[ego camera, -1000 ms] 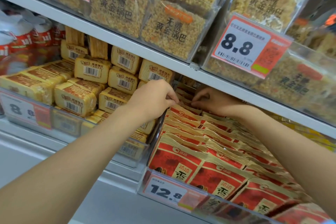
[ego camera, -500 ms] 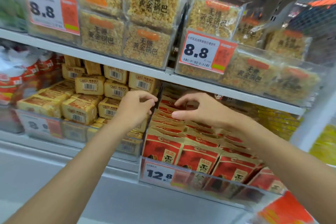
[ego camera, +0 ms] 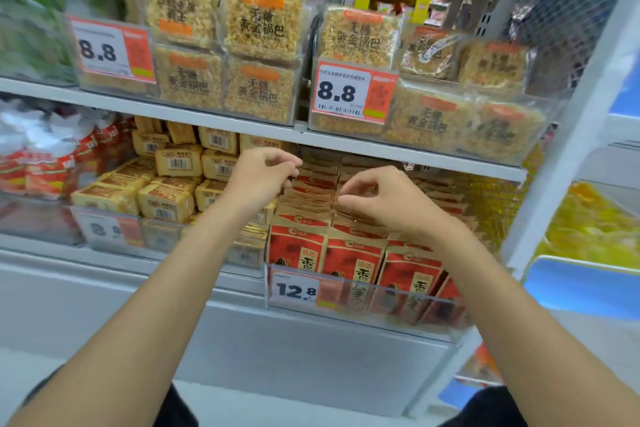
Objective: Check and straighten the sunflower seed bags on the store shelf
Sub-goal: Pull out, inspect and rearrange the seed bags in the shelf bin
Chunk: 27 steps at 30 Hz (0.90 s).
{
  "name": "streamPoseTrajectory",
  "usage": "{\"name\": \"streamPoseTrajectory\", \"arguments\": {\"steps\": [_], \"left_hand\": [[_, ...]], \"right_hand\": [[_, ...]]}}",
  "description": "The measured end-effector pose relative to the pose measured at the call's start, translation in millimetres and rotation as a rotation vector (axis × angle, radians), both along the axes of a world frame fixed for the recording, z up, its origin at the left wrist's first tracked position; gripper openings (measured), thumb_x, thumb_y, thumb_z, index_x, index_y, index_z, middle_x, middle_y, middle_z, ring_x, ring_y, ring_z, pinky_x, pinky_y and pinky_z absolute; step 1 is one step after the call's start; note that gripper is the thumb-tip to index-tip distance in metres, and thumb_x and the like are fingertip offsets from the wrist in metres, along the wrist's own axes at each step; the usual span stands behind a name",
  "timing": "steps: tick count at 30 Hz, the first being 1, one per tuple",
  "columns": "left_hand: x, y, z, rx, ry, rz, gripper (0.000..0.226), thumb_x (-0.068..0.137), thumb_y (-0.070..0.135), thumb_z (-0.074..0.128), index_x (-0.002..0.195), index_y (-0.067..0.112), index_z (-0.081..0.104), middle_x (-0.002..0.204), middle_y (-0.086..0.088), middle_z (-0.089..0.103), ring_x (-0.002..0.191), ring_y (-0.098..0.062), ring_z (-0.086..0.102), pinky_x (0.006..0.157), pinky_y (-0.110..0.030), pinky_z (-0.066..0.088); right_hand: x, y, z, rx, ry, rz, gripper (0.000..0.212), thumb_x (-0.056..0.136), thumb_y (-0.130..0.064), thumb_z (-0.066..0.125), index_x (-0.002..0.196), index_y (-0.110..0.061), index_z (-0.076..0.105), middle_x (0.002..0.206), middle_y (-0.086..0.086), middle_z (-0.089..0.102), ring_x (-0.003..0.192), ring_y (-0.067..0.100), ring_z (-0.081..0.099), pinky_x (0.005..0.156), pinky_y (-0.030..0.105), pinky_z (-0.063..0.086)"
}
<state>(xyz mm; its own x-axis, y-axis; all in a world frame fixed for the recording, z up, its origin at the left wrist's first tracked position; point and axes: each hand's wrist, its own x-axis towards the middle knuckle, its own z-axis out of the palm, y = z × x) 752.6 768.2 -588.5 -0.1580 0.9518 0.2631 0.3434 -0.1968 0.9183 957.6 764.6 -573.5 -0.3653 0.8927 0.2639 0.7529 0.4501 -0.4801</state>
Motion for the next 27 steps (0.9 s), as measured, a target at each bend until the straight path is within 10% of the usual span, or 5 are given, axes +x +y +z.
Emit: {"name": "streamPoseTrajectory", "arguments": {"steps": [3,10,21,27], "left_hand": [[15,1,4,0.012,-0.007,-0.08,0.021,0.098,0.012,0.055,0.092,0.021,0.073,0.086,0.005,0.072,0.064,-0.004,0.059,0.063,-0.02,0.049],[30,6,4,0.074,0.044,-0.142,0.02,0.097,0.015,0.055,0.094,0.025,0.072,0.086,0.007,0.073,0.068,-0.003,0.062,0.066,-0.019,0.052],[42,-20,2,0.005,-0.142,-0.429,0.034,0.099,0.042,0.048,0.115,0.019,0.066,0.102,0.006,0.076,0.092,-0.007,0.072,0.074,-0.019,0.058],[66,-28,-15,0.105,-0.372,-0.185,0.028,0.097,0.041,0.053,0.096,0.02,0.071,0.09,-0.002,0.077,0.083,-0.02,0.074,0.075,-0.038,0.06]], "right_hand": [[16,-21,-4,-0.037,0.012,0.011,0.013,0.081,-0.04,0.075,0.074,-0.028,0.075,0.079,-0.011,0.069,0.078,0.001,0.059,0.069,0.02,0.046],[21,-22,-20,0.078,-0.421,0.049,0.016,0.087,-0.038,0.07,0.092,-0.025,0.077,0.08,-0.02,0.046,0.094,0.01,0.039,0.097,0.033,0.037],[5,-19,13,0.095,0.773,-0.017,0.018,0.094,-0.017,0.063,0.103,-0.019,0.048,0.079,0.004,0.075,0.068,0.018,0.073,0.056,0.031,0.056],[-7,-26,-4,-0.046,0.86,-0.132,0.025,0.095,-0.037,0.059,0.109,-0.017,0.062,0.089,-0.002,0.075,0.076,0.009,0.072,0.065,0.023,0.055]]}}
